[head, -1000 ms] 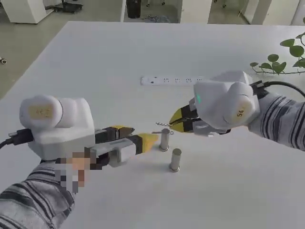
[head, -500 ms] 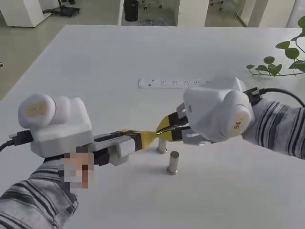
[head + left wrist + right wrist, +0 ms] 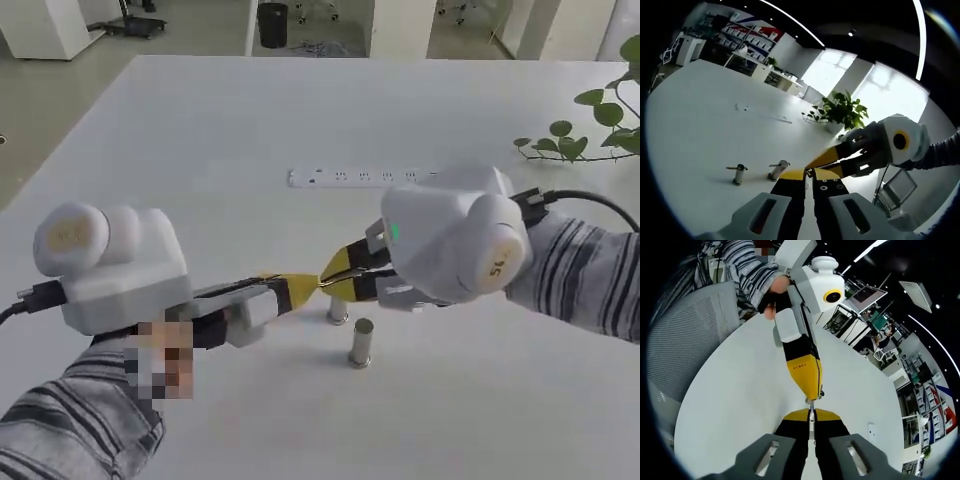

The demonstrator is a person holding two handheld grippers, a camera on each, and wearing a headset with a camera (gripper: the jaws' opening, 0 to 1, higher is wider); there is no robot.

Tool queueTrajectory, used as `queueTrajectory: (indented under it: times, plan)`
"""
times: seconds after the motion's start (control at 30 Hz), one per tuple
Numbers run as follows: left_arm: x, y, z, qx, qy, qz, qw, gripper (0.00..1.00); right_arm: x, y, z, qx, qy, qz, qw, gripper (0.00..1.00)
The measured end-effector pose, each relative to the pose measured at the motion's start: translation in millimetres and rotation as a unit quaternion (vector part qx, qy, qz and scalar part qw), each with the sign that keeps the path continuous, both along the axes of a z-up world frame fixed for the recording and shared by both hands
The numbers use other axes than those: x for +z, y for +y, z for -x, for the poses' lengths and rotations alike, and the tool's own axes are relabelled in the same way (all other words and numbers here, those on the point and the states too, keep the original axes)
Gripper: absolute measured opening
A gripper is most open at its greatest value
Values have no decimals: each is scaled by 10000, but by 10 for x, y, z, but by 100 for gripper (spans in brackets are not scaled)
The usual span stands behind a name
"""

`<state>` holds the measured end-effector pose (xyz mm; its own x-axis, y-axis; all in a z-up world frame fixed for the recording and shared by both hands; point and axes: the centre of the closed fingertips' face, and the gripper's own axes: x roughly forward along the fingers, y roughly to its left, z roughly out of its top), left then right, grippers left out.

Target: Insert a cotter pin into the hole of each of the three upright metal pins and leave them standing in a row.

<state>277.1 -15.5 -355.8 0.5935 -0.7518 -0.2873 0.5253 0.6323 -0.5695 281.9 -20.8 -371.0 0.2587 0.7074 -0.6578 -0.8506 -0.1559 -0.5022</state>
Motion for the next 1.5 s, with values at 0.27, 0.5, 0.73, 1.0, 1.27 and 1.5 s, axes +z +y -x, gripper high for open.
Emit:
queueTrajectory:
  times: [0.27,0.5,0.73,1.0,1.27,1.5]
  plan:
    - [-1,14,-11,70,4,83,9999,0,27,19,-17,-51,-43,-51,10000,0]
    - [-5,16,-7,-103,-418,-283,9987,0,18,22,1,-178,201,-128,9996,0]
    - [-10,7,27,-345,-641,-488,9962,0,10,25,26,-471,827,-409,9946,0]
    - [-89,101,95,-797,-1024,-1094,9855,0,-10,-5,64,-1200,2178,-1077,9626,7]
    - [-139,157,201,-1141,-1234,-1241,9779,0,-32,-26,224,-1601,3585,-1623,9053,13]
    - [-140,121,336,-1519,-1321,-1240,9717,0,-45,-49,428,-1510,4297,-1841,8710,13]
